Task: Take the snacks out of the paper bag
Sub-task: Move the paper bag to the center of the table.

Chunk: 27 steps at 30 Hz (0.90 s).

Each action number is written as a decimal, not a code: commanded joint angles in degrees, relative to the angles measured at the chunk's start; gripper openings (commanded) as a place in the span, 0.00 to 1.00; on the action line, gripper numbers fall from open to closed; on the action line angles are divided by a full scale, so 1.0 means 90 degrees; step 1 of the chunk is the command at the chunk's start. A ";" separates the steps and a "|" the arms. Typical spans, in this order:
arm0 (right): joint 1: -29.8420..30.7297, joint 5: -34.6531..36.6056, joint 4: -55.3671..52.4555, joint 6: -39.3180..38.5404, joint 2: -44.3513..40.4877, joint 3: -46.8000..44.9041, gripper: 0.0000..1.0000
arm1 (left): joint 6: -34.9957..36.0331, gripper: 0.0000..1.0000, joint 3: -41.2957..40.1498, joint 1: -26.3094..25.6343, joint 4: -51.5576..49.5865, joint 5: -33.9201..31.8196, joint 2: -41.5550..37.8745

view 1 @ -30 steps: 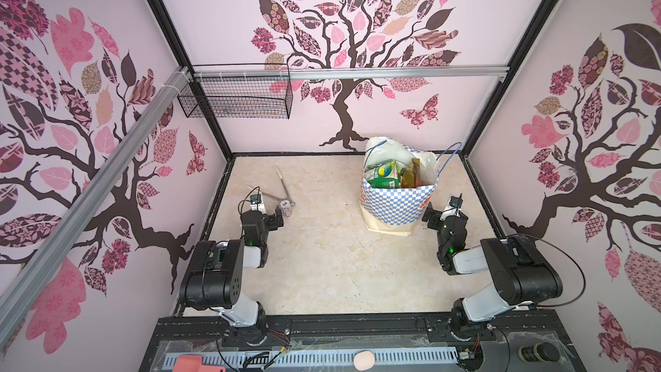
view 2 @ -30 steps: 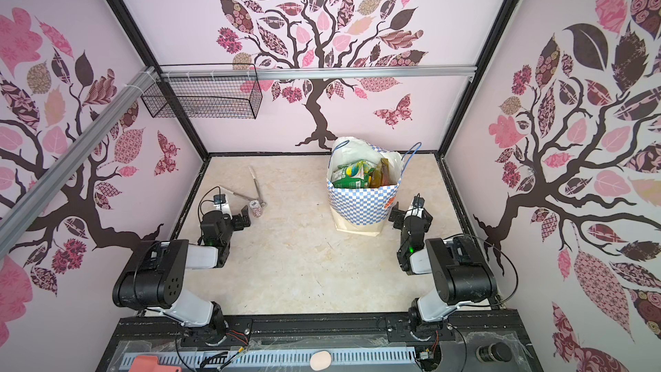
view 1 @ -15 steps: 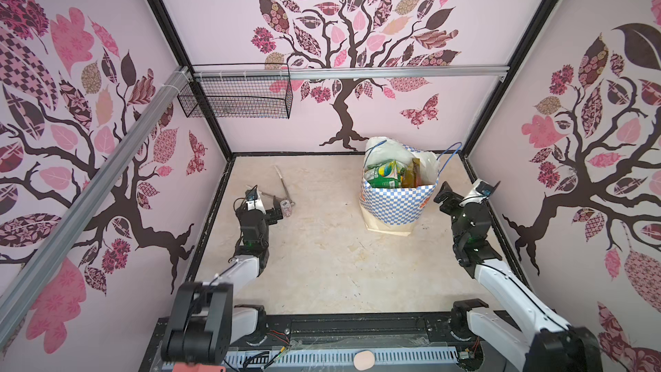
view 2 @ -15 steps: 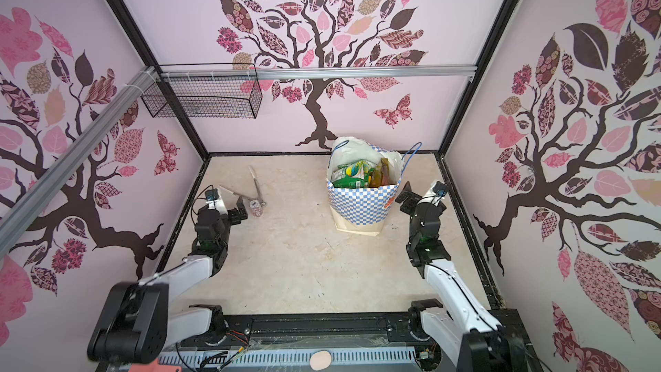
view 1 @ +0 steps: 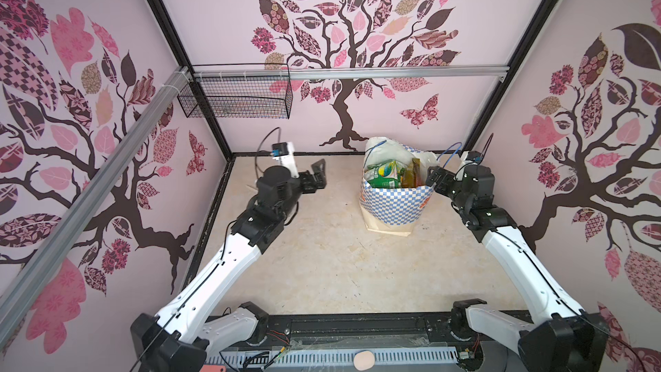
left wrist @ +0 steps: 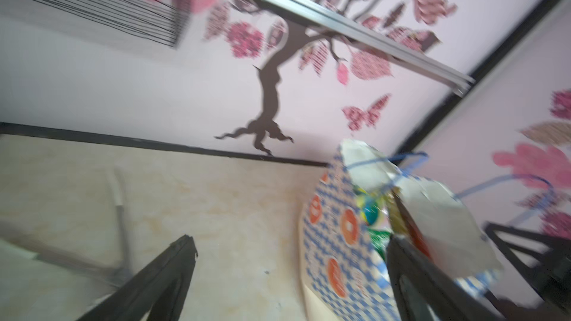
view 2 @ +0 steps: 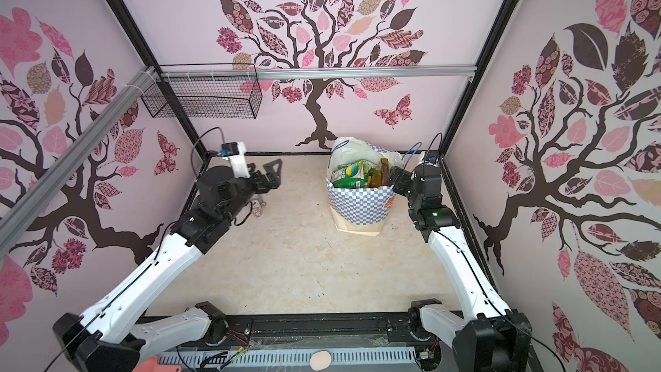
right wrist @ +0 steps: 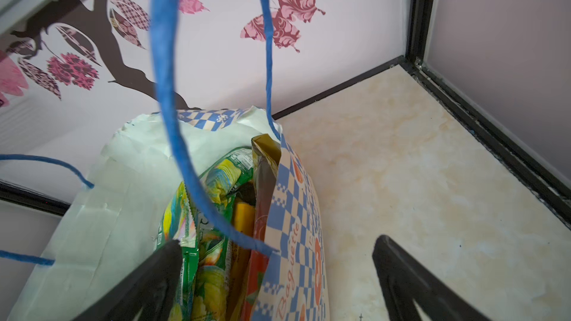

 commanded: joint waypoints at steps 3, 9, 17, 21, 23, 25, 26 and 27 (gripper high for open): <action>-0.0037 0.0256 -0.0537 0.0098 0.0664 0.0889 0.99 | 0.0564 0.99 0.1371 -0.1023 -0.1363 -0.0030 0.1281; -0.0033 -0.0286 -0.0789 0.0118 0.1233 0.1263 0.96 | 0.0830 0.99 0.2370 -0.1079 -0.1488 -0.0791 0.2550; -0.0041 -0.0429 -0.0779 0.0001 0.1362 0.1161 0.81 | 0.1243 0.85 0.5207 -0.1014 -0.3513 -0.0670 0.4792; -0.0035 -0.0549 -0.0865 -0.0103 0.1385 0.1156 0.72 | 0.0857 0.68 0.6064 -0.0803 -0.4008 -0.0767 0.5490; -0.0036 -0.0626 -0.0941 -0.0167 0.1361 0.1178 0.67 | 0.0863 0.59 0.6110 -0.0784 -0.3952 -0.0728 0.5580; -0.0041 -0.0819 -0.1001 -0.0267 0.1339 0.1202 0.62 | 0.0886 0.47 0.5999 -0.0793 -0.3847 -0.0640 0.5559; -0.0041 -0.0945 -0.1018 -0.0309 0.1338 0.1212 0.59 | 0.0852 0.40 0.5963 -0.0793 -0.3831 -0.0570 0.5539; -0.0031 -0.1111 -0.1058 -0.0361 0.1339 0.1224 0.55 | 0.0840 0.34 0.5926 -0.0794 -0.3839 -0.0525 0.5519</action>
